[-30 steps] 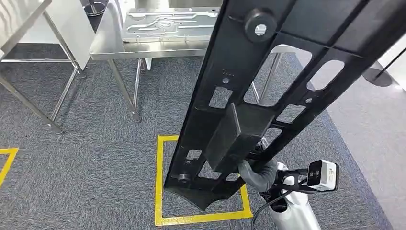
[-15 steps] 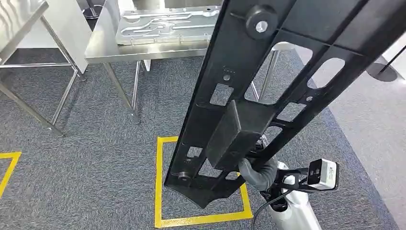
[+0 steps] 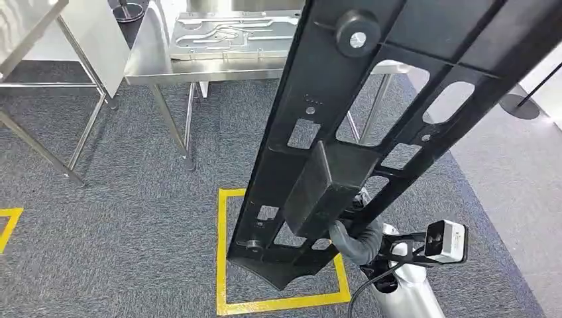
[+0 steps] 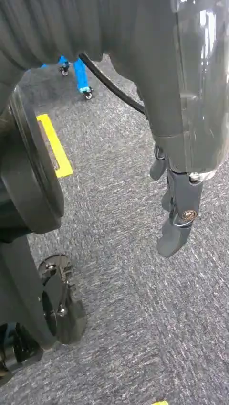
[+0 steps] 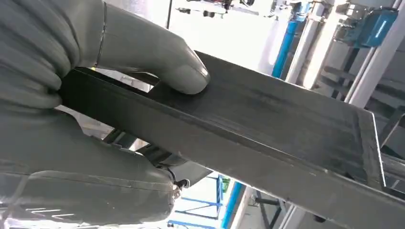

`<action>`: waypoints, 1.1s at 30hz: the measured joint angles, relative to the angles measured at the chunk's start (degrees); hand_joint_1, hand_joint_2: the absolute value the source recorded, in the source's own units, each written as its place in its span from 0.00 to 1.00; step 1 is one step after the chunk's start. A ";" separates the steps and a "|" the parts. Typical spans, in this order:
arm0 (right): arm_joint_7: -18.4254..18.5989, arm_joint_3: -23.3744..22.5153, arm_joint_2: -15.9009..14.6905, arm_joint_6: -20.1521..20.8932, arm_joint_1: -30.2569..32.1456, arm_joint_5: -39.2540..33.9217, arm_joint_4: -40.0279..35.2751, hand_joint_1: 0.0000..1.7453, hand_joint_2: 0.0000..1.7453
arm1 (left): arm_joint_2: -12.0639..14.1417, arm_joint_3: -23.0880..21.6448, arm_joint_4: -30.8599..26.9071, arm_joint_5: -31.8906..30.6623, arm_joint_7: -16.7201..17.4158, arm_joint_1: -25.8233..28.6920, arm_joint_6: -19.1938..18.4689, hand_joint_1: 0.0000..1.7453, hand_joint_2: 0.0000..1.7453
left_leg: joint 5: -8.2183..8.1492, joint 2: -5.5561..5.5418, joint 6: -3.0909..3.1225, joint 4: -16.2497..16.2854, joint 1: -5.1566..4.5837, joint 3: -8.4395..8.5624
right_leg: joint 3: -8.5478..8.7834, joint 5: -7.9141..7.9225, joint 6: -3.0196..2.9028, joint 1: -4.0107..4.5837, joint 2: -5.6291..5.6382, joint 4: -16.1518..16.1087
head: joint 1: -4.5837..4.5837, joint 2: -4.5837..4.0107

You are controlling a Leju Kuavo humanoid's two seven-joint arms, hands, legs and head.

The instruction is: Take the parts from the cabinet and place them on the table.

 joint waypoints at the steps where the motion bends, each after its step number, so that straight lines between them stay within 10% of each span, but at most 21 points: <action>1: 0.00 0.00 0.00 0.00 -0.01 0.00 0.00 1.00 1.00 | -0.02 0.00 0.00 0.00 0.00 -0.01 -0.02 0.00 1.00 | -0.13 -0.05 -0.02 0.00 -0.12 0.23 | 2.51 2.65 -0.39 0.11 -0.01 -5.22 | 0.00 0.00; 3: 0.00 0.00 0.00 0.02 -0.15 0.00 0.00 1.00 1.00 | -0.20 0.00 0.00 -0.02 0.00 0.00 -0.22 0.00 1.00 | -0.39 -0.06 -0.27 0.05 -0.38 0.32 | 6.05 3.96 -1.32 0.77 -0.41 -12.25 | 0.00 0.00; 8: 0.02 0.00 0.02 0.02 -0.18 0.00 0.02 1.00 1.00 | -0.13 0.00 -0.02 -0.09 0.00 -0.15 -0.35 0.00 1.00 | -1.08 0.03 -1.83 0.37 -0.26 0.28 | 6.35 4.61 -2.14 0.29 -0.38 -13.69 | 0.00 0.00; 13: 0.02 0.00 0.02 -0.02 -0.27 0.00 0.04 1.00 1.00 | -0.04 0.04 -0.02 0.02 -0.26 -0.79 -0.35 0.00 1.00 | -8.62 -0.01 -3.28 17.79 0.38 -7.78 | 6.68 4.28 -2.78 0.34 -0.56 -13.80 | -0.02 0.00; 16: 0.00 0.00 0.02 -0.04 -0.27 0.00 0.09 1.00 1.00 | -0.02 0.04 -0.02 -0.02 -0.13 -0.63 -0.35 0.00 1.00 | -2.09 0.03 -3.57 9.01 1.02 -3.75 | 7.34 3.86 -2.39 0.16 -0.16 -13.70 | -0.02 0.00; 17: 0.00 0.00 0.02 -0.09 -0.28 0.00 0.11 1.00 1.00 | 0.00 0.04 -0.02 -0.02 -0.07 -0.47 -0.35 0.00 1.00 | 0.73 0.03 -3.57 3.58 1.18 -1.32 | 7.66 3.61 -2.09 0.10 -0.05 -13.60 | 0.00 0.00; 19: -0.02 0.00 0.02 -0.09 -0.36 0.02 0.09 1.00 1.00 | 0.02 0.04 0.00 -0.02 0.00 -0.11 -0.44 0.00 1.00 | -0.19 -0.12 -3.27 0.27 0.77 0.04 | 7.26 3.44 -1.40 0.40 0.13 -13.13 | -0.02 0.00; 24: 0.04 0.00 0.02 -0.11 -0.44 0.17 0.02 1.00 1.00 | 0.00 0.07 -0.02 -0.07 -0.09 -0.12 -0.70 0.00 1.00 | -0.25 -0.36 -1.04 -0.15 0.89 0.20 | 6.59 2.59 0.25 0.07 -0.06 -11.93 | 0.00 0.00; 28: 0.07 0.00 0.02 -0.13 -0.57 0.24 0.13 1.00 1.00 | 0.00 0.07 0.00 -0.11 -0.09 -0.09 -0.90 0.00 1.00 | -0.86 -0.13 -0.20 -0.08 0.53 0.47 | -2.61 -2.89 0.41 0.16 -0.10 4.05 | 0.00 0.00; 30: 0.11 0.00 0.00 -0.11 -0.59 0.24 0.35 1.00 1.00 | 0.00 0.07 0.00 -0.11 -0.11 -0.05 -0.90 0.00 1.00 | -1.46 -0.25 -0.13 -0.09 0.44 1.18 | -2.84 0.49 0.17 0.18 -0.11 2.39 | 0.00 0.00; 33: 0.02 0.00 0.00 0.02 -1.04 0.09 0.52 1.00 1.00 | -0.02 0.07 0.00 -0.11 -0.15 0.09 -0.87 0.00 1.00 | -2.91 -0.33 -0.55 -0.14 0.42 2.99 | 2.80 7.27 -0.71 0.47 -0.27 -10.82 | 0.00 0.00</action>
